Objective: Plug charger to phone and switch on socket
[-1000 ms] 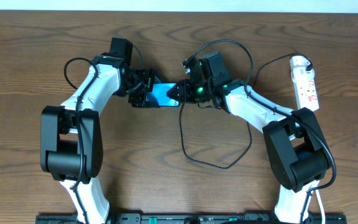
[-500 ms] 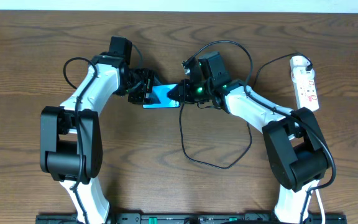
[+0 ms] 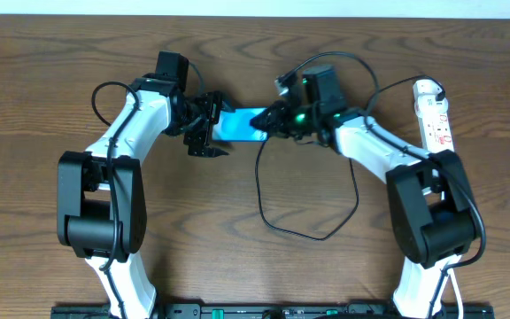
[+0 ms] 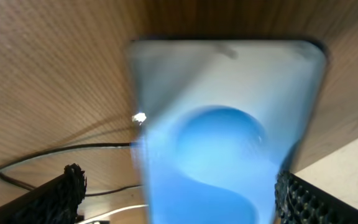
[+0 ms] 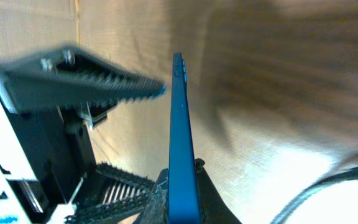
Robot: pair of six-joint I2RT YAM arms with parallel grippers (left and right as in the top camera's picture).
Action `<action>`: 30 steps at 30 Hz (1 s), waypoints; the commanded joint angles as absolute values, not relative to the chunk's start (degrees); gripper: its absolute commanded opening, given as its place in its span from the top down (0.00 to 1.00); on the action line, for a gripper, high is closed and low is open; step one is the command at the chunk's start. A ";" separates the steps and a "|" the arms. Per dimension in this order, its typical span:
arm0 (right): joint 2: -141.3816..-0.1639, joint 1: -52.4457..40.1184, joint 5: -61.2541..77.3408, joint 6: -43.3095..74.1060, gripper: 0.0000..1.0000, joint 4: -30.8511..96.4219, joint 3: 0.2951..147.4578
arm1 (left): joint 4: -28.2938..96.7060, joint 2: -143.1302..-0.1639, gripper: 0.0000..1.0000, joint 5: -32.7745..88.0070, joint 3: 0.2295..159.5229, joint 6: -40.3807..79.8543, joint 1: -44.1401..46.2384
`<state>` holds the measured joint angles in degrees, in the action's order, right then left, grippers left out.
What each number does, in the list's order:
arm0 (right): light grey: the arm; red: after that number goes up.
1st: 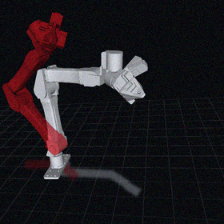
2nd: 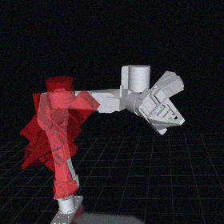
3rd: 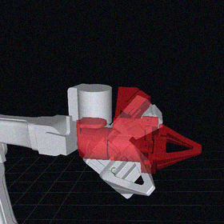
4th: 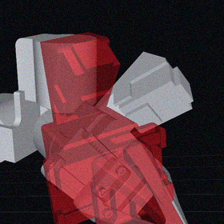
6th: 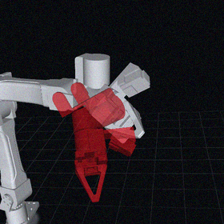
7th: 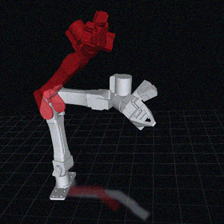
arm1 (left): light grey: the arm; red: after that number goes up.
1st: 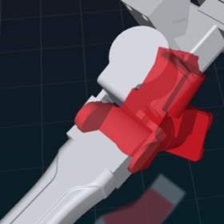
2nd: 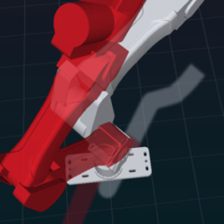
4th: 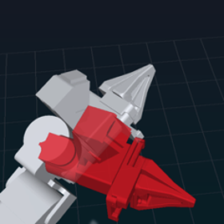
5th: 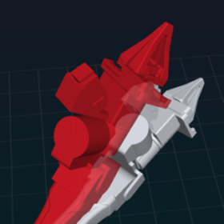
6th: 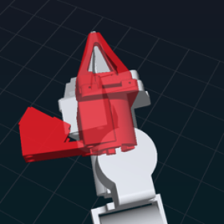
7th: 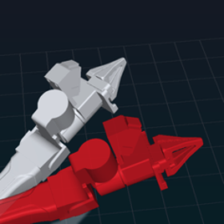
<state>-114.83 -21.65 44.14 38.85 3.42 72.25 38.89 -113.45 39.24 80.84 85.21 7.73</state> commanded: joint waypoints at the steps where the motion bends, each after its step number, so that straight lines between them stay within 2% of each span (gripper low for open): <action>1: -114.63 -18.26 47.18 41.19 0.99 2.48 73.23 | 35.94 -112.12 0.02 42.44 81.56 79.31 7.25; 6: -113.93 -15.53 47.88 45.36 0.99 -0.43 73.23 | 26.04 -112.12 0.02 49.52 81.56 68.10 6.26; 13: -112.38 -12.10 48.34 59.24 0.99 -12.49 73.23 | 12.45 -112.12 0.02 59.59 81.56 65.98 4.56; 19: -112.25 -12.23 46.17 78.04 0.99 -23.40 73.23 | -2.87 -112.12 0.02 64.14 81.56 66.87 4.56; 24: -112.22 -13.50 44.05 90.89 0.99 -28.80 73.23 | -5.34 -112.12 0.02 63.51 81.56 69.30 4.56; 27: -112.22 -14.46 43.81 94.54 0.98 -31.33 73.23 | -5.34 -112.12 0.03 63.35 81.56 69.30 4.56; 30: -112.22 -15.70 42.48 96.95 0.99 -32.40 73.23 | -5.32 -112.12 0.10 62.15 81.56 70.85 4.56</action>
<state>-114.56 -14.06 43.66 89.97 -30.94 72.27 -4.99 -113.25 62.28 80.86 69.19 4.64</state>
